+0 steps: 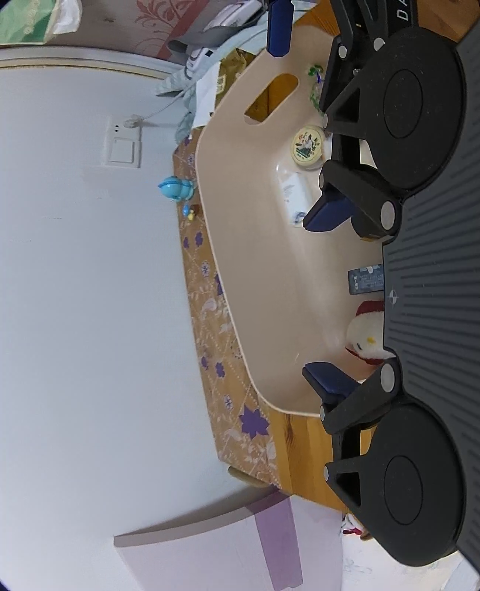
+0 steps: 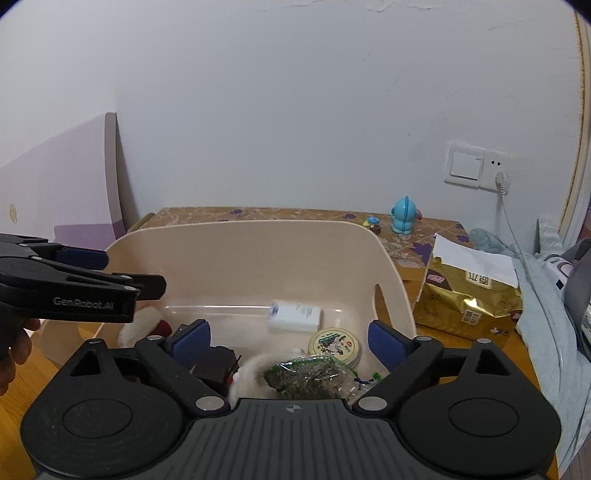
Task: Organize objects
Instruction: 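Open left tool dropping dark pack into bin while right tool releases medicine box, then move left tool to blue cartoon tissue pack while right tool approaches patterned box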
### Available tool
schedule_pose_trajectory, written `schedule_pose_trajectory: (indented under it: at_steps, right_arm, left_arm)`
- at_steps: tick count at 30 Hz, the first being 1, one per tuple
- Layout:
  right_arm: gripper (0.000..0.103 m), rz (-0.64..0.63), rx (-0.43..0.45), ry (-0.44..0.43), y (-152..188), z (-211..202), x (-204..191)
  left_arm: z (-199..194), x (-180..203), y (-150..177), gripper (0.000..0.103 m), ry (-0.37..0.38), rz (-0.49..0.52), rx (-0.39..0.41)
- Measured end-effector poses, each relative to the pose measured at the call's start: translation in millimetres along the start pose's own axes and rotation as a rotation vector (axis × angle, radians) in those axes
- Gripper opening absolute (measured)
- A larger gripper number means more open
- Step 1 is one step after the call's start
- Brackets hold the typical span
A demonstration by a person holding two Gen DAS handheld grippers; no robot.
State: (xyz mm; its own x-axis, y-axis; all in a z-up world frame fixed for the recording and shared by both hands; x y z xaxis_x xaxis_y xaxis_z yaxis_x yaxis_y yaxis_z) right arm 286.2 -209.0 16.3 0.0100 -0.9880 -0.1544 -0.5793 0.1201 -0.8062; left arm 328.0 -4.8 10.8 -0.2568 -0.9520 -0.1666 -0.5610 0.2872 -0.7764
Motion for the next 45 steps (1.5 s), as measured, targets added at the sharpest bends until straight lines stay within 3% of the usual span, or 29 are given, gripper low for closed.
schedule_pose_trajectory:
  at_steps: [8,22,35,45]
  right_arm:
    - [0.099,0.007,0.025,0.005,4,-28,3]
    - [0.103,0.014,0.047,0.008,30,-76,14]
    - [0.103,-0.036,-0.025,0.022,73,-78,13]
    - [0.103,-0.048,-0.080,0.017,103,-70,16]
  left_arm:
    - [-35,4,2,0.084,-0.032,0.017,0.044]
    - [-88,18,34,0.087,-0.033,-0.007,0.084]
    - [-94,25,82,0.087,-0.028,-0.038,0.045]
    - [-75,39,119,0.087,0.006,-0.036,-0.017]
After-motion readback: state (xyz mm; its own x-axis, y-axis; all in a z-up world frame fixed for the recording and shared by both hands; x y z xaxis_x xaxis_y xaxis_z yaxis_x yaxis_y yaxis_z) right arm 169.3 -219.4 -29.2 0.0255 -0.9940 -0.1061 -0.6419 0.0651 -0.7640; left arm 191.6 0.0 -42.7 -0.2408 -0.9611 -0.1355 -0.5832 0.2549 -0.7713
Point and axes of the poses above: each gripper's, at about its wrist camera, not at the fingertips, and z roughly the way its jaws point, x to its right, y to its underside, the point moved 5 cm from there along z, roughly the way its jaws point, and after that the axes turned 6 degrees about z, right-handed, at the moved point
